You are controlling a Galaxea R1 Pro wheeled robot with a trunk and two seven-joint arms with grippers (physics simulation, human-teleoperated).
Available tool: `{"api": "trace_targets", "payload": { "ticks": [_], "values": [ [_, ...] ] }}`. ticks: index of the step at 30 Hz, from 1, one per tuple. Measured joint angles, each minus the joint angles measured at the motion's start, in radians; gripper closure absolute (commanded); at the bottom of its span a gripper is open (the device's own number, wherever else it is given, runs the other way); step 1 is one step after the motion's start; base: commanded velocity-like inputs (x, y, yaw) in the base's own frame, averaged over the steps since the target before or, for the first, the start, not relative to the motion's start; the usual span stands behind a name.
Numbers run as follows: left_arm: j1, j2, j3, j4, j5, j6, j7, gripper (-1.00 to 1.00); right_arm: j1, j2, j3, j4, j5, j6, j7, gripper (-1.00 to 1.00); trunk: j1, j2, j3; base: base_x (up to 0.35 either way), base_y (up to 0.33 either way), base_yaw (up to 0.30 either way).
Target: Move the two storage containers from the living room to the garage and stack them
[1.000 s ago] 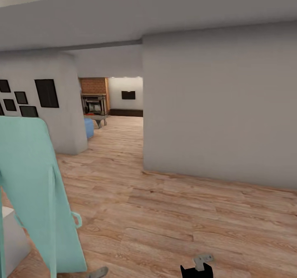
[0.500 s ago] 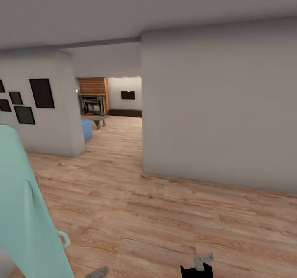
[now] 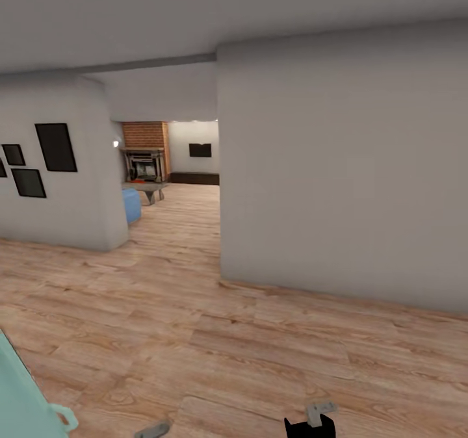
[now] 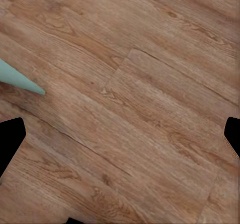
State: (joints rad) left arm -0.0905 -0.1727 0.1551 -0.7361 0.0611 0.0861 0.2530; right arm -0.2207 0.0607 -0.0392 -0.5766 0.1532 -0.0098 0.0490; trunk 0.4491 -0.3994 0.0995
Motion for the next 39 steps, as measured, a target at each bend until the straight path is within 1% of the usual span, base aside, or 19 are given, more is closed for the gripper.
{"api": "trace_targets", "payload": {
  "ticks": [33, 39],
  "values": [
    [0.000, 0.000, 0.000, 0.000, 0.000, 0.000, 0.000, -1.00, 0.000, 0.000, 0.000, 0.000, 0.000, -0.001, 0.000, -1.00, 0.000, 0.000, 0.000, 0.322, 0.000, 0.000],
    [0.000, 0.000, 0.000, 0.000, 0.000, 0.001, 0.000, -1.00, 0.000, 0.000, 0.000, 0.000, 0.000, -0.001, 0.000, -1.00, 0.000, 0.000, 0.000, 0.322, -0.046, 0.179]
  ]
}}
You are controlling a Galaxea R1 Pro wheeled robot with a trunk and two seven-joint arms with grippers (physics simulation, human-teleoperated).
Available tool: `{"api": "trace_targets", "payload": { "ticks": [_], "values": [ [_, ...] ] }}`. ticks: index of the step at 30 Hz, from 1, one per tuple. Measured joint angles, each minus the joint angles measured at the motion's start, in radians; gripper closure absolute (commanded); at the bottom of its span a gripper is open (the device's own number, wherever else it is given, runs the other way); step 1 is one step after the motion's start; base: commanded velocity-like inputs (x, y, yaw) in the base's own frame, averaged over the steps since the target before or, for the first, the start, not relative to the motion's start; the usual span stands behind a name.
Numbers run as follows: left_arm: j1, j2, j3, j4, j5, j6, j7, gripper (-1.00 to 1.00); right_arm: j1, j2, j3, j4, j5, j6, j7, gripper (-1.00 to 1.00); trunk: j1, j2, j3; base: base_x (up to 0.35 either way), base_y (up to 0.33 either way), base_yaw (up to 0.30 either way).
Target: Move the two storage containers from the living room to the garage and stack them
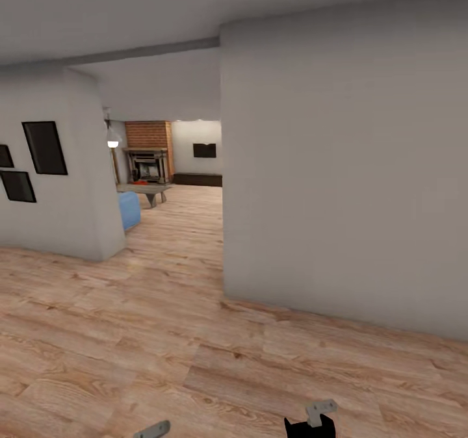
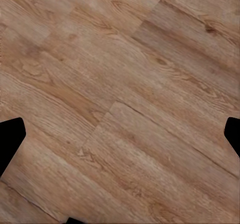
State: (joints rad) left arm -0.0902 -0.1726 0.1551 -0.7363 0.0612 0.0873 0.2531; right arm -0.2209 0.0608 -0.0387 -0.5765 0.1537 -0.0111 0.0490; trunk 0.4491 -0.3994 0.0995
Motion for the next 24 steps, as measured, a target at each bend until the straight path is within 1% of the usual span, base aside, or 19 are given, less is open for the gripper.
{"api": "trace_targets", "payload": {
  "ticks": [15, 19, 24],
  "values": [
    [0.000, 0.000, 0.000, 0.000, 0.000, -0.001, 0.000, -1.00, 0.000, 0.000, 0.000, 0.000, 0.000, 0.000, 0.000, -1.00, 0.000, 0.000, 0.000, 0.322, -0.089, 0.263],
    [0.000, 0.000, 0.000, 0.000, 0.000, -0.001, 0.000, -1.00, 0.000, 0.000, 0.000, 0.000, 0.000, 0.000, 0.000, -1.00, 0.000, 0.000, 0.000, 0.325, -0.003, 0.264],
    [0.000, 0.000, 0.000, 0.000, 0.000, 0.000, 0.000, -1.00, 0.000, 0.000, 0.000, 0.000, 0.000, 0.000, 0.000, -1.00, 0.000, 0.000, 0.000, 0.315, 0.111, 0.264]
  ]
}}
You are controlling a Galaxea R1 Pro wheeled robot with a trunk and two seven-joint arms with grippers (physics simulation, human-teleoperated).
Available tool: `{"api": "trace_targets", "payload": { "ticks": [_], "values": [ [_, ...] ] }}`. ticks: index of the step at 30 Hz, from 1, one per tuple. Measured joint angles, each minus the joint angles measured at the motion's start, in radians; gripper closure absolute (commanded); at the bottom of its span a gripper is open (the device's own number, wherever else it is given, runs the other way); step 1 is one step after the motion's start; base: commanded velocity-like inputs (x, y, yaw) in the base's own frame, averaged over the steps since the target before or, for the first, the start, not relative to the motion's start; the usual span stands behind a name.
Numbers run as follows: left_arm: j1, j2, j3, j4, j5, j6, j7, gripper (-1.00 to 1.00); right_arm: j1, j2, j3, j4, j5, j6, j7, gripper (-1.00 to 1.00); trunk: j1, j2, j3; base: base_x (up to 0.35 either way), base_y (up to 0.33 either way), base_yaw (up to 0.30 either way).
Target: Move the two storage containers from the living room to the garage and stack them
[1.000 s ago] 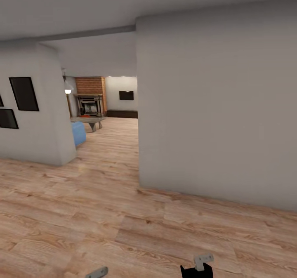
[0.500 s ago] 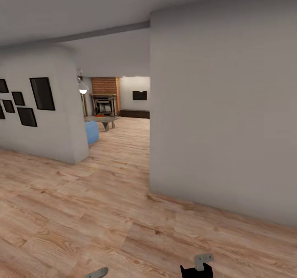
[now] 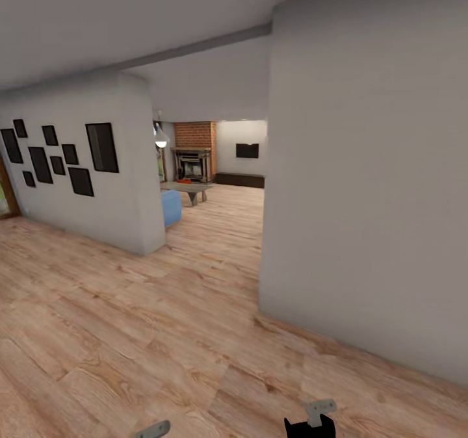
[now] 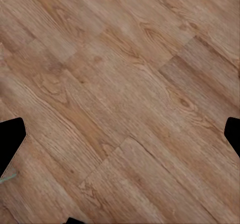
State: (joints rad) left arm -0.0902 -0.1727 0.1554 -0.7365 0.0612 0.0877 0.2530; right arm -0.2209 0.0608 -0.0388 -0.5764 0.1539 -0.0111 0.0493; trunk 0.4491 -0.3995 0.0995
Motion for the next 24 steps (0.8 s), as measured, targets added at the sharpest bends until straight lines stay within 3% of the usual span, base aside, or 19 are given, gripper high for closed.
{"api": "trace_targets", "payload": {
  "ticks": [16, 24],
  "values": [
    [0.000, 0.000, 0.000, 0.000, 0.000, 0.001, 0.000, -1.00, 0.000, 0.000, 0.000, 0.000, 0.000, 0.000, 0.000, -1.00, 0.000, 0.000, 0.000, 0.313, 0.089, 0.258],
    [0.000, 0.000, 0.000, 0.000, 0.000, 0.001, 0.000, -1.00, 0.000, 0.000, 0.000, 0.000, 0.000, 0.000, 0.000, -1.00, 0.000, 0.000, 0.000, 0.327, -0.017, 0.064]
  ]
}}
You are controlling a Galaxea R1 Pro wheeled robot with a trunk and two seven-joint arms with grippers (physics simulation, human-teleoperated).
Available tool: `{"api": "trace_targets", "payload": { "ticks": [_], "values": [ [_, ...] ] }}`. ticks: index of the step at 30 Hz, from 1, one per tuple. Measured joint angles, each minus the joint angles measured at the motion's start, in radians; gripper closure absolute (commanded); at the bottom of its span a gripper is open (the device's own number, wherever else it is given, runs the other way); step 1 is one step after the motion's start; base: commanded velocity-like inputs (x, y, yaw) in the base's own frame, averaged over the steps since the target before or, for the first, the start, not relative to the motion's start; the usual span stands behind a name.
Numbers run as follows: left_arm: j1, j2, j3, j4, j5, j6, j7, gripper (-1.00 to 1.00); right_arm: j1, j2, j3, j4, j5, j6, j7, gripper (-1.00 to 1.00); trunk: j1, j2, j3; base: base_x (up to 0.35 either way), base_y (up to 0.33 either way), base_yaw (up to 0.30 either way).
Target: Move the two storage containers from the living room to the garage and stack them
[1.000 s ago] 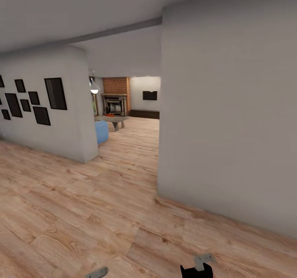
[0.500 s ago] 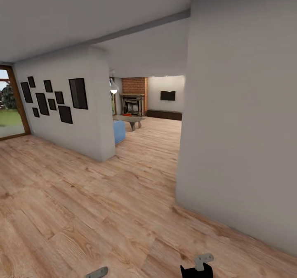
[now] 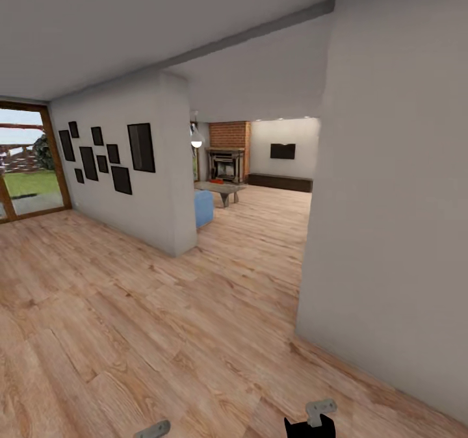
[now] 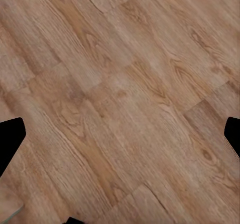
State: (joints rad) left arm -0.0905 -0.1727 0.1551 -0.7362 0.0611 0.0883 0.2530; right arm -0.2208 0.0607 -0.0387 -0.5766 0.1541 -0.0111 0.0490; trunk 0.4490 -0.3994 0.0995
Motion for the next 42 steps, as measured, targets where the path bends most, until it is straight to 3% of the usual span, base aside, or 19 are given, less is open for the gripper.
{"api": "trace_targets", "payload": {
  "ticks": [16, 40, 42],
  "values": [
    [0.000, 0.000, 0.000, 0.000, 0.000, -0.001, 0.000, -1.00, 0.000, 0.000, 0.000, 0.000, 0.000, 0.000, 0.000, -1.00, 0.000, 0.000, 0.000, 0.328, 0.000, 0.222],
    [0.000, 0.000, 0.000, 0.000, 0.000, -0.001, 0.000, -1.00, 0.000, 0.000, 0.000, 0.000, 0.000, -0.001, 0.000, -1.00, 0.000, 0.000, 0.000, 0.314, 0.029, 0.010],
    [0.011, -0.001, 0.000, -0.001, 0.000, -0.003, 0.002, -1.00, -0.010, 0.011, 0.002, 0.011, -0.003, -0.003, -0.001, -1.00, 0.000, 0.000, 0.000, 0.000, 0.000, 0.000]
  ]
}}
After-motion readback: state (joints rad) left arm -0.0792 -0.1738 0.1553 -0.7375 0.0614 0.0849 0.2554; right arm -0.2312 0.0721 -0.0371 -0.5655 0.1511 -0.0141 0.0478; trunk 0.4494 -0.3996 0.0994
